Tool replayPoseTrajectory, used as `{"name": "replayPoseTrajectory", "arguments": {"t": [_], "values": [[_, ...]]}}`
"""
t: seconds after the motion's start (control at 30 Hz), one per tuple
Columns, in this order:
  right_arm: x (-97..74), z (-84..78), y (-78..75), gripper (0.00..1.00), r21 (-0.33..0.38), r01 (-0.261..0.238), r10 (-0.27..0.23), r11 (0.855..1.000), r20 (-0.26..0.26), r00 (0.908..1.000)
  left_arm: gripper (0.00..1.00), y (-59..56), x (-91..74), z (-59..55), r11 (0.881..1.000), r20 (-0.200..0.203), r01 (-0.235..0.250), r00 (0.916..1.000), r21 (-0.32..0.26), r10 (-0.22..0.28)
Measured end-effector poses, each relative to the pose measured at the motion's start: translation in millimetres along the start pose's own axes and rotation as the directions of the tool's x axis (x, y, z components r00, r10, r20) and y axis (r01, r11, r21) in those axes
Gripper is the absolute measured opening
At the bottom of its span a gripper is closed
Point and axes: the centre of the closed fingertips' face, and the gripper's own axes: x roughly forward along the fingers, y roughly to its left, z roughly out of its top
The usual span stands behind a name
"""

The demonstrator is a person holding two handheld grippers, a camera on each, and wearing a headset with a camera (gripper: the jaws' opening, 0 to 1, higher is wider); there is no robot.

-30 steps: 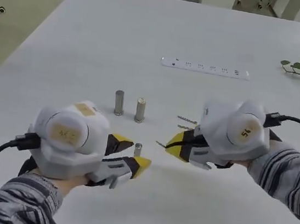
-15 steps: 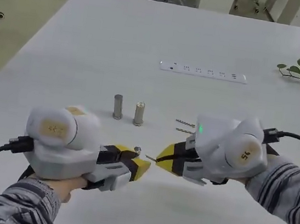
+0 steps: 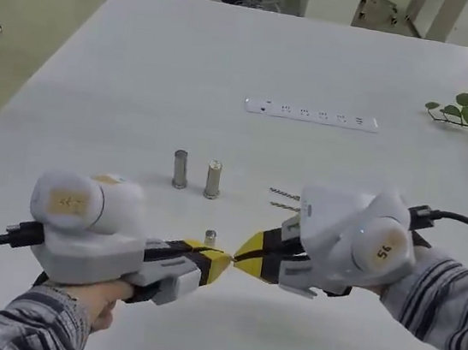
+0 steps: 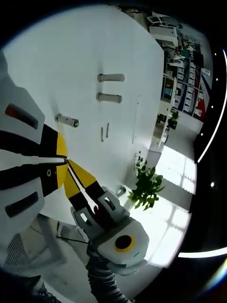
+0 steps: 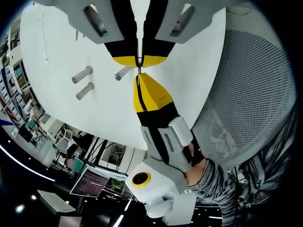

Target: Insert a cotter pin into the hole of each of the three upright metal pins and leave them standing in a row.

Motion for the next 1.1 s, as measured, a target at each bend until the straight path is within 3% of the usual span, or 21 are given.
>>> {"name": "replayPoseTrajectory", "arguments": {"t": [0.37, 0.53, 0.67, 0.8, 1.1], "values": [[-0.3, 2.1, 0.4, 0.0, 0.01, 0.008, -0.008, 1.0, 0.004, 1.0, 0.0, -4.0, -1.9, 0.2, 0.996, 0.003, 0.015, 0.9999, 0.087, -0.015], [0.3, -1.4, 0.2, 0.0, 0.022, 0.007, -0.006, 1.0, -0.005, 1.0, 0.0, -5.2, -2.9, -2.3, 0.984, -0.015, 0.02, 0.9997, 0.175, -0.018], [0.4, -4.2, 1.4, 0.0, 0.03, 0.0, 0.001, 1.0, -0.011, 0.9999, 0.0, -6.6, -3.6, -5.0, 0.979, -0.035, 0.04, 0.9988, 0.201, -0.033], [0.4, -5.2, 4.6, 0.0, 0.036, -0.015, 0.015, 0.999, -0.009, 0.9998, 0.0, -8.9, -4.7, -6.9, 0.965, -0.053, 0.061, 0.9974, 0.256, -0.049], [0.0, -4.6, 14.7, 0.0, 0.043, -0.059, 0.059, 0.997, -0.002, 0.9983, 0.0, -15.6, -8.0, -10.7, 0.905, -0.115, 0.133, 0.9889, 0.404, -0.094]]}}
